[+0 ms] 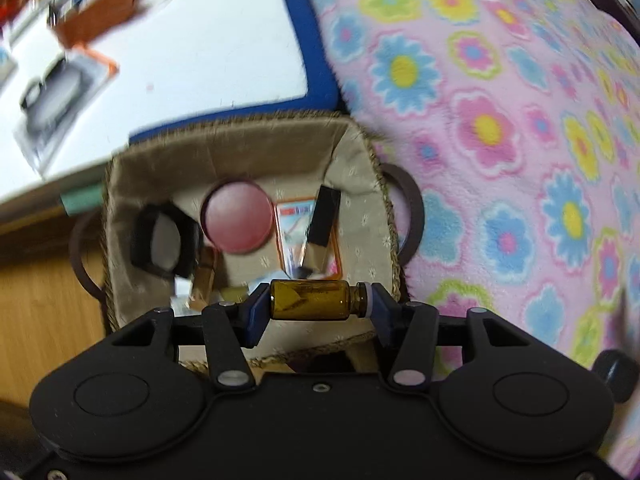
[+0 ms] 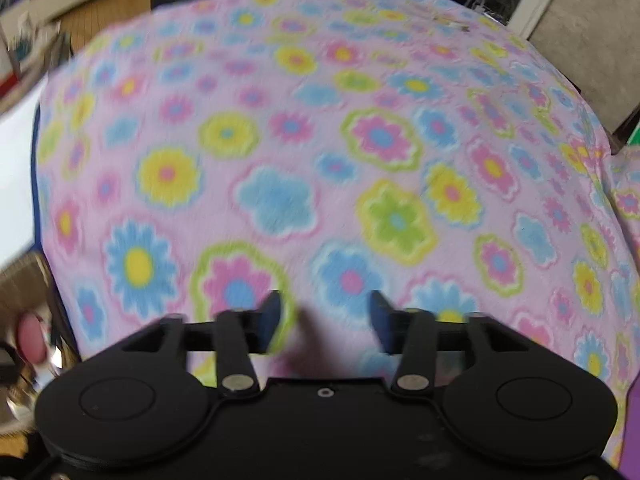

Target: Organize rigid objects

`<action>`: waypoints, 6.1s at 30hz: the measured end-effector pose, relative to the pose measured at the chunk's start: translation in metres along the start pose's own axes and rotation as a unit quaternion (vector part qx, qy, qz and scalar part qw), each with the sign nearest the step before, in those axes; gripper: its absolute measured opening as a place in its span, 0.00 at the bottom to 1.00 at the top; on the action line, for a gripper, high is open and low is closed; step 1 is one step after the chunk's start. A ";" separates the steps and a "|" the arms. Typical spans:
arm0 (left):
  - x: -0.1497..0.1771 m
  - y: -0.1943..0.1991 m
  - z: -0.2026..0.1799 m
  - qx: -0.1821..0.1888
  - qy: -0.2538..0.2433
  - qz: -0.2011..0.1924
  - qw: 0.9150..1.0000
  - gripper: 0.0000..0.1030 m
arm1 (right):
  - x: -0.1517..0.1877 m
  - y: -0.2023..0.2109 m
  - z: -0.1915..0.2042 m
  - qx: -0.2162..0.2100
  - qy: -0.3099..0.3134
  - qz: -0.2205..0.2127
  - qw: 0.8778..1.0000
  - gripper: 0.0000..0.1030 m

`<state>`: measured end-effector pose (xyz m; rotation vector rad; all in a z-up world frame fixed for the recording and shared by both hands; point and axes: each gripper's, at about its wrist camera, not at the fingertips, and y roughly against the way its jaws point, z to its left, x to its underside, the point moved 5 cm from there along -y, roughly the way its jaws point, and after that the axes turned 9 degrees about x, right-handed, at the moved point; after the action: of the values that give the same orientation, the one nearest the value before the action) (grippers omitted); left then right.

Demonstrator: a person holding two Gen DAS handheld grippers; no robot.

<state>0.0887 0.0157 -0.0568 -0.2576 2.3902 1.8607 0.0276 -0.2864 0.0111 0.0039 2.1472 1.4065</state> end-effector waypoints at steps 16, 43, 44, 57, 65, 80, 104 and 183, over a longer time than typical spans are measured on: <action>0.017 -0.013 -0.008 0.004 -0.017 0.027 0.999 0.49 | 0.078 -0.004 0.000 -0.018 0.028 0.053 0.998 0.99; -0.002 0.027 0.086 -0.030 0.131 -0.052 0.990 0.49 | 0.027 0.091 0.179 -0.151 0.110 0.002 0.982 0.87; -0.002 0.025 0.090 -0.026 0.137 -0.047 0.989 0.49 | 0.028 0.095 0.191 -0.153 0.119 0.001 0.981 0.87; -0.007 0.004 0.119 0.005 0.186 -0.003 0.983 0.49 | 0.042 0.071 0.269 -0.140 0.172 0.054 0.974 0.88; -0.007 0.001 0.129 -0.010 0.207 0.002 0.978 0.68 | 0.046 0.041 0.283 -0.139 0.171 0.091 0.971 0.88; -0.008 0.003 0.128 -0.021 0.200 0.001 0.980 0.76 | 0.050 0.024 0.281 -0.146 0.168 0.106 0.969 0.86; -0.007 0.008 0.116 -0.015 0.163 -0.012 0.986 0.76 | 0.059 0.020 0.258 -0.129 0.152 0.106 0.974 0.98; 0.041 0.028 0.071 -0.068 0.035 -0.035 0.996 0.86 | 0.096 0.037 0.189 -0.089 0.136 0.083 0.983 1.00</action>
<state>0.0413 0.0883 -0.0550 -0.4184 2.2682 2.0174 0.0224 -0.0819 -0.0557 -0.0831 2.2725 1.7826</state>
